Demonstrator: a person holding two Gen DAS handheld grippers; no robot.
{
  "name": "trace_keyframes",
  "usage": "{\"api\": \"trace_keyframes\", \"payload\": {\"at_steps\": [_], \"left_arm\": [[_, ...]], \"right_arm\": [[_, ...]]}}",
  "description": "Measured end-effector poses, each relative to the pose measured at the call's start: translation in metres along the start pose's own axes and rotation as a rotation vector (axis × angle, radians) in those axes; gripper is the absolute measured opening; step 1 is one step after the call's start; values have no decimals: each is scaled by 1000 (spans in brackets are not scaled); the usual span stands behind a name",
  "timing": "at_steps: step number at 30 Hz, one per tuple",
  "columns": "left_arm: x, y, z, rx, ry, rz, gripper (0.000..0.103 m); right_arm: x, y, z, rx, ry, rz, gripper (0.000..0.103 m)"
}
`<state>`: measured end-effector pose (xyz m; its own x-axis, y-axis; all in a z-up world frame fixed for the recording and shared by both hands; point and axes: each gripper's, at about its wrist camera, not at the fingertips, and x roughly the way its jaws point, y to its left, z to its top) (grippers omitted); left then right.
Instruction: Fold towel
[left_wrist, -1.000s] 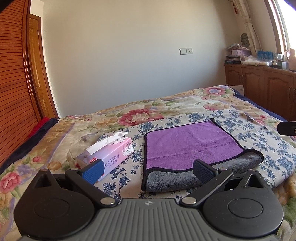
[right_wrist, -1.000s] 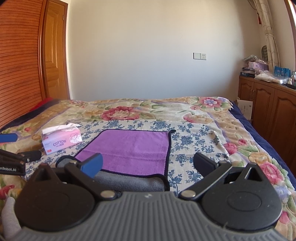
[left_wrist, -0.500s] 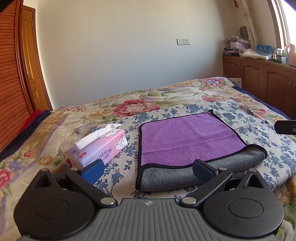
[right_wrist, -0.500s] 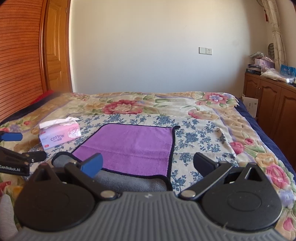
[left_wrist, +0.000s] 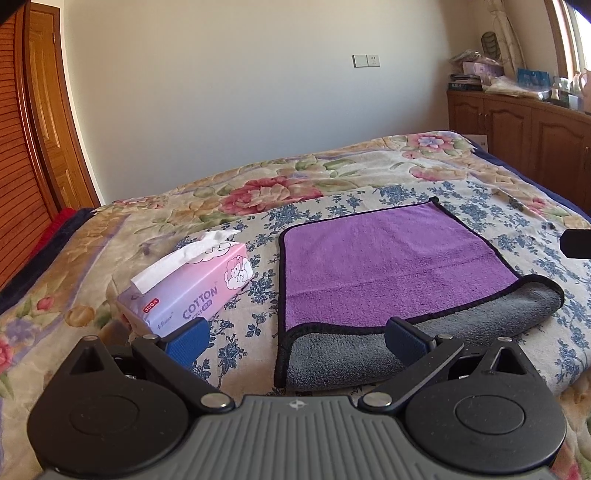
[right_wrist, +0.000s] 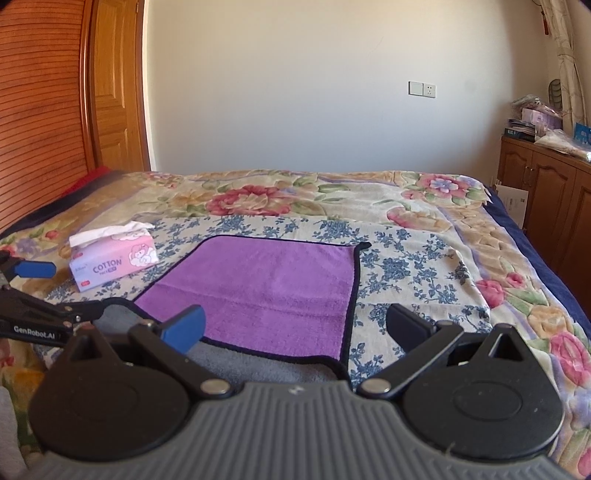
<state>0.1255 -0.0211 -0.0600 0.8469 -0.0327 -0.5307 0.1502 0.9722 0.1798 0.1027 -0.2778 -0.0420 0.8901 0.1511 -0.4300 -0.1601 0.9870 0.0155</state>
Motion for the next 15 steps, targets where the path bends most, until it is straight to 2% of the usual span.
{"api": "trace_keyframes", "payload": {"at_steps": [13, 15], "left_arm": [[30, 13, 1, -30, 46, -38, 94], [34, 16, 1, -40, 59, -54, 89]], "right_arm": [[24, -7, 3, -7, 20, -4, 103], [28, -9, 2, -4, 28, -5, 103]]}}
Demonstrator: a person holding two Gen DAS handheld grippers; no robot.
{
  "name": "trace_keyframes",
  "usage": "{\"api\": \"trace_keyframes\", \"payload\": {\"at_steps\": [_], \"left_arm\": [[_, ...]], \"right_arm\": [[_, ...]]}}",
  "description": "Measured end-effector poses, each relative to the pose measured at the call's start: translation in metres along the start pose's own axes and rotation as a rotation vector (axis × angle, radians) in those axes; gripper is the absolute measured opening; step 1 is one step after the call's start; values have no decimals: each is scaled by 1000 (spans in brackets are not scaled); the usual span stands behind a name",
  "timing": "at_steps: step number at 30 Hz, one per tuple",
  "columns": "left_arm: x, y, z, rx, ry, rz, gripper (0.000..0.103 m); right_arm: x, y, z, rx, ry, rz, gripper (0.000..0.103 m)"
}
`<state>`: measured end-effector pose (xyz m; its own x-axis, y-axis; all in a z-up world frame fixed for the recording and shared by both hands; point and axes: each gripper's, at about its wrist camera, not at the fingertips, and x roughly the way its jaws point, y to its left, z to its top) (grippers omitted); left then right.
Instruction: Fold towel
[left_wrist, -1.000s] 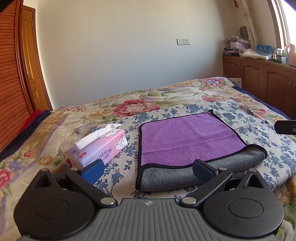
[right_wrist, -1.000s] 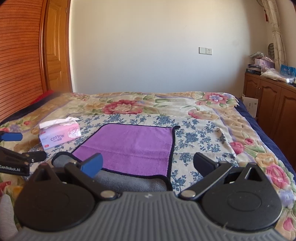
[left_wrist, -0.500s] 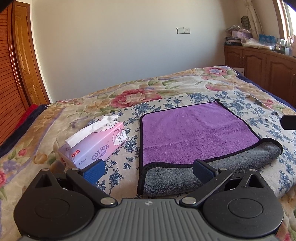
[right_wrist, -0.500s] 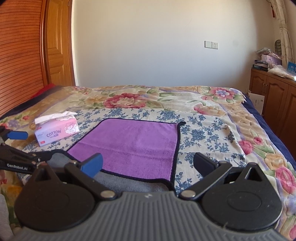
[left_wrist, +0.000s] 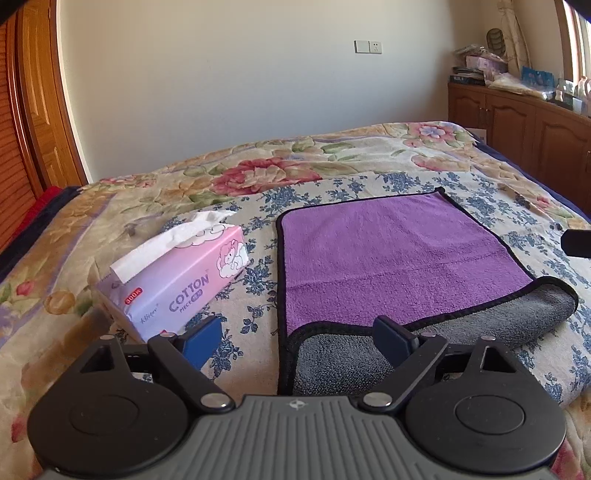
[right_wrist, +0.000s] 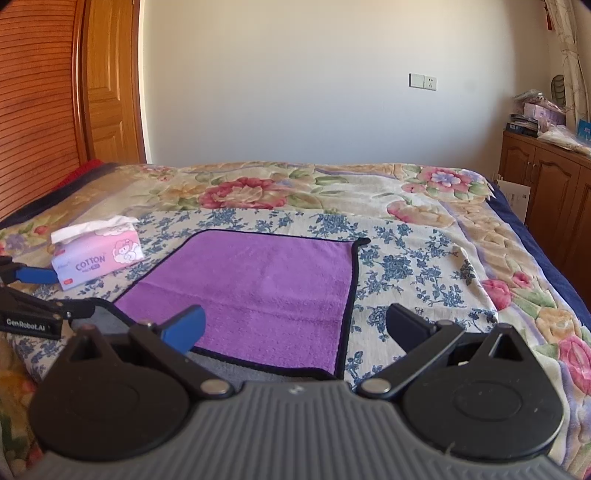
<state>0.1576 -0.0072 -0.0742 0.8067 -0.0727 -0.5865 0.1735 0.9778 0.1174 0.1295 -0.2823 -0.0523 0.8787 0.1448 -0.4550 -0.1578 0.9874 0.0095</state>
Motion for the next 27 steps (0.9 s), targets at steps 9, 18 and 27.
{"api": "trace_keyframes", "payload": {"at_steps": [9, 18, 27], "left_arm": [[12, 3, 0, -23, 41, -52, 60], [27, 14, -4, -74, 105, -53, 45], [31, 15, -8, -85, 143, -77, 28]], "right_arm": [[7, -1, -4, 3, 28, -2, 103], [20, -2, -11, 12, 114, 16, 103], [31, -7, -17, 37, 193, 42, 103]]}}
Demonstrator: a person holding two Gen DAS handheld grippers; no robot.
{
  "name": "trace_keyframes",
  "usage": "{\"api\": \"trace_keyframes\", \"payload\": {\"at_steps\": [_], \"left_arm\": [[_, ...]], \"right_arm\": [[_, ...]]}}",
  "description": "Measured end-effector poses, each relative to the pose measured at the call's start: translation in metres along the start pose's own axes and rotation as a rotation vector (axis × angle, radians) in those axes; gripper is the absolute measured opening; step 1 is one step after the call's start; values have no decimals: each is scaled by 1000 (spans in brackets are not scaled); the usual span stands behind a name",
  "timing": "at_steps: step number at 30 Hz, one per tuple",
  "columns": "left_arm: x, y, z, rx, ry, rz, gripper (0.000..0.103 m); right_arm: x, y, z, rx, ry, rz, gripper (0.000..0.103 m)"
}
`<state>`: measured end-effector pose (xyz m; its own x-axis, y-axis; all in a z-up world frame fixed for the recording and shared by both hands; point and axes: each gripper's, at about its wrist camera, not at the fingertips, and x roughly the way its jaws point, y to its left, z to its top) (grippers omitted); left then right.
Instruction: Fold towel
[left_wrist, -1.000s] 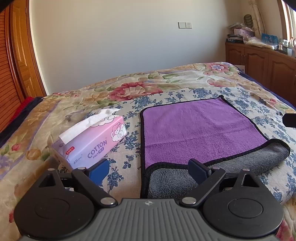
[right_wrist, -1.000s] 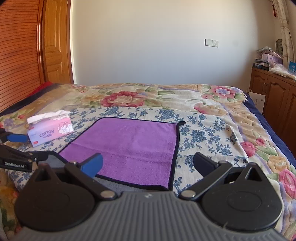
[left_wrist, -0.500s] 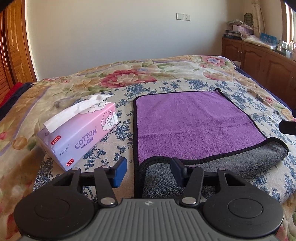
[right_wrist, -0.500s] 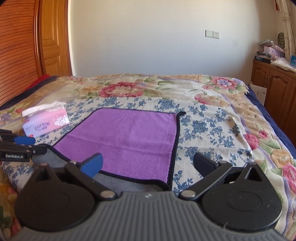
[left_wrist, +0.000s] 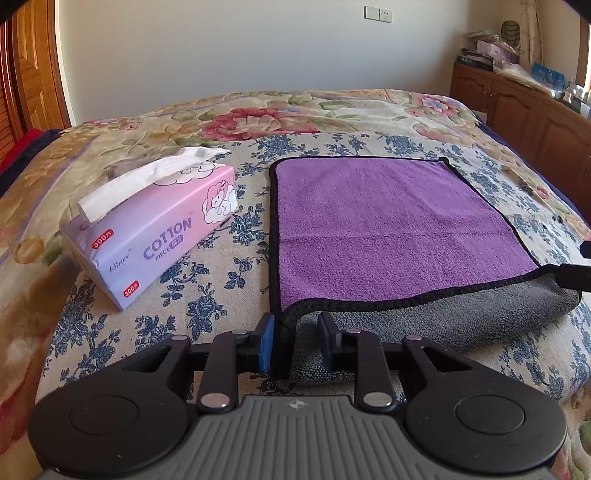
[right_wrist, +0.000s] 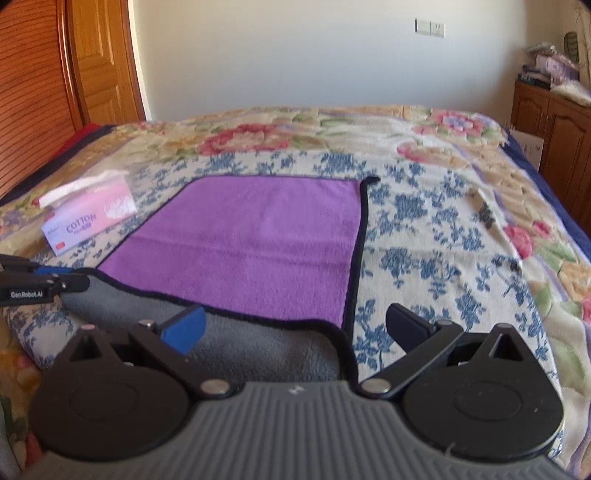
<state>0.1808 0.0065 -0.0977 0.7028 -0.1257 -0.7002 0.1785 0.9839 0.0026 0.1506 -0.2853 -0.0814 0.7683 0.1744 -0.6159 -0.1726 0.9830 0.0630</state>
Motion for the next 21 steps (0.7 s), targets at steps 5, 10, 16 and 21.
{"api": "trace_keyframes", "payload": {"at_steps": [5, 10, 16, 21], "left_arm": [[1, 1, 0, -15, 13, -5, 28], [1, -1, -1, -15, 14, -7, 28], [2, -1, -1, -10, 12, -9, 27], [1, -2, -1, -9, 9, -11, 19]], "right_arm": [[7, -1, -4, 15, 65, 20, 103], [8, -2, -4, 25, 89, 41, 96], [10, -6, -4, 46, 116, 64, 80], [8, -10, -2, 56, 113, 63, 63]]}}
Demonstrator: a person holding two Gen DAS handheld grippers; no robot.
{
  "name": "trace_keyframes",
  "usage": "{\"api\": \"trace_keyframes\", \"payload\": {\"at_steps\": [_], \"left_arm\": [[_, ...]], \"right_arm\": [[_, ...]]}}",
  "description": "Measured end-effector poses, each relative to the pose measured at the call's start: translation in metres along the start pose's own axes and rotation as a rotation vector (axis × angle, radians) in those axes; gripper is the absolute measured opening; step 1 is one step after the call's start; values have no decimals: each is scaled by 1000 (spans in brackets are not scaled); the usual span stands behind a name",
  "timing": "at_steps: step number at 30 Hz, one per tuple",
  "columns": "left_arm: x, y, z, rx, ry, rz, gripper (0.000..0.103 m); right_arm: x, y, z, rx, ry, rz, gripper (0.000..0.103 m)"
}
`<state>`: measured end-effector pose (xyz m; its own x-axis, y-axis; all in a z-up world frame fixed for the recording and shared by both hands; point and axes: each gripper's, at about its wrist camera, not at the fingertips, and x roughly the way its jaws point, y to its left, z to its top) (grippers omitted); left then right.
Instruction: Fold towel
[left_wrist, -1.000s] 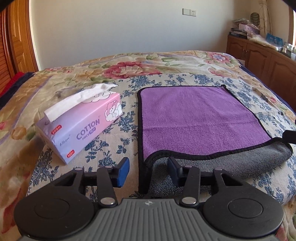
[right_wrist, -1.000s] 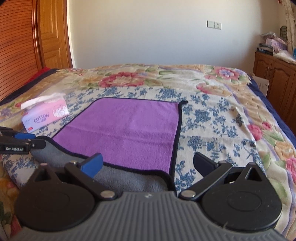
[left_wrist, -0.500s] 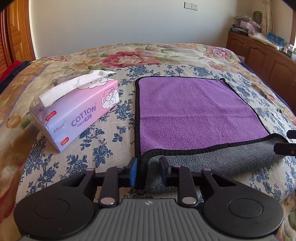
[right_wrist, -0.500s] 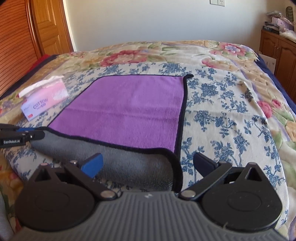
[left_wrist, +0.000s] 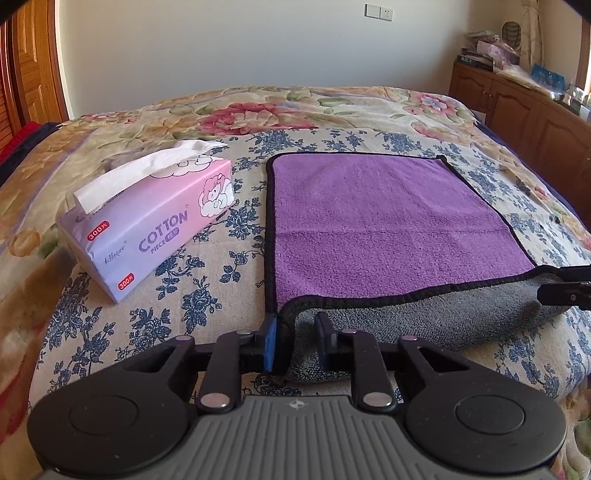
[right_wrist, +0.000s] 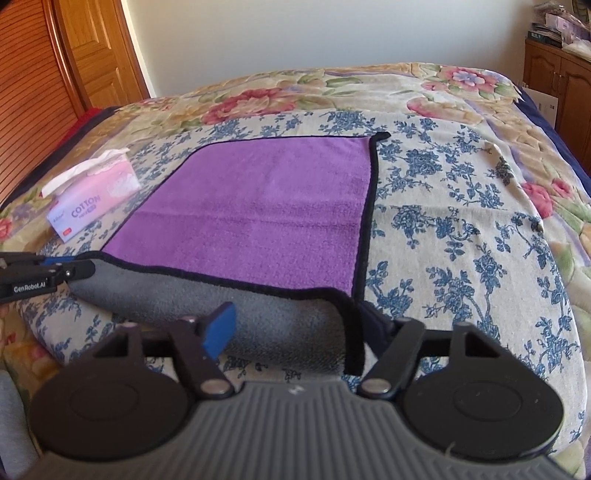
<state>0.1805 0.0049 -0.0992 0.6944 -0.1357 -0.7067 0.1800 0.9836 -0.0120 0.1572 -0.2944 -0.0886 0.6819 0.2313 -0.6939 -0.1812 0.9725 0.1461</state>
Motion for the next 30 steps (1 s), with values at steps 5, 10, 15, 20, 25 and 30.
{"api": "trace_keyframes", "payload": {"at_steps": [5, 10, 15, 20, 25, 30], "left_arm": [[-1, 0, 0, -1, -8, -4, 11], [-5, -2, 2, 0, -16, -14, 9], [-7, -3, 4, 6, -19, -20, 8], [-8, -1, 4, -2, -18, -30, 6], [-9, -2, 4, 3, -28, -31, 6], [-14, -2, 6, -3, -46, -39, 6]], "right_arm": [[-2, -3, 2, 4, -2, 0, 44], [0, -8, 4, 13, 30, 3, 34], [0, -11, 4, 9, 37, -8, 20], [-2, -12, 5, -8, 32, -18, 9], [-4, -10, 6, -27, 18, -14, 4], [-8, -11, 9, -25, -18, -23, 4]]}}
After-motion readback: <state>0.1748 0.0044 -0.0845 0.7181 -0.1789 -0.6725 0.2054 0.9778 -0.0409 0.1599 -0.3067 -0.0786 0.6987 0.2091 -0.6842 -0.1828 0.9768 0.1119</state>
